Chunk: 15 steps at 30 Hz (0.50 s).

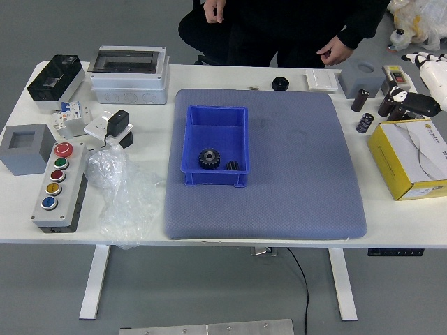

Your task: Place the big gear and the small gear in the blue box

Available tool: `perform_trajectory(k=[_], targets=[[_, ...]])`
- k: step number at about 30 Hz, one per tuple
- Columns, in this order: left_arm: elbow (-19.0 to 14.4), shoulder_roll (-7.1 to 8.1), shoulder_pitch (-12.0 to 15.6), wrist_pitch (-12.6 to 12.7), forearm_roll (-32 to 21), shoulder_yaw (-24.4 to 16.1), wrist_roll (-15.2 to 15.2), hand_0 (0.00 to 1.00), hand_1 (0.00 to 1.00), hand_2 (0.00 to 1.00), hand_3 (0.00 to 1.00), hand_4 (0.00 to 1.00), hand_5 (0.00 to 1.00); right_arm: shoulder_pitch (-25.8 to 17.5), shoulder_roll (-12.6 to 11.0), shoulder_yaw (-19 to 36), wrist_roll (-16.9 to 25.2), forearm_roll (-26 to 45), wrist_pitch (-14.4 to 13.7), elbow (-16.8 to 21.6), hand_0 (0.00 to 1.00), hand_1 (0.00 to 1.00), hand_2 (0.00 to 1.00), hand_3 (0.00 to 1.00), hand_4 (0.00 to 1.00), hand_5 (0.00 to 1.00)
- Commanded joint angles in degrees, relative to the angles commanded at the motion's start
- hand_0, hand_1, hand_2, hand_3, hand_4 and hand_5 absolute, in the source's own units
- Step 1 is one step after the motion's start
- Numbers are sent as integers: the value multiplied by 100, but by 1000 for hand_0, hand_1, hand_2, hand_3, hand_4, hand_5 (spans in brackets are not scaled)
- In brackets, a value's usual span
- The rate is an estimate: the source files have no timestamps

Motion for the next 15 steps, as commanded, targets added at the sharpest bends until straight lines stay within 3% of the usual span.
perform_trajectory(k=[9,15], targets=[[40,-24,59,15,-172,93,-2,860,830,826,773,598,375,-509,-20,448,116,-251,-234,250,998,899,959,916,491,901],[41,-32,51,17,-164,54,-9,860,829,826,774,598,375,-649,-86,483,73,-307,-185,289,997,897,949,907,480,882]])
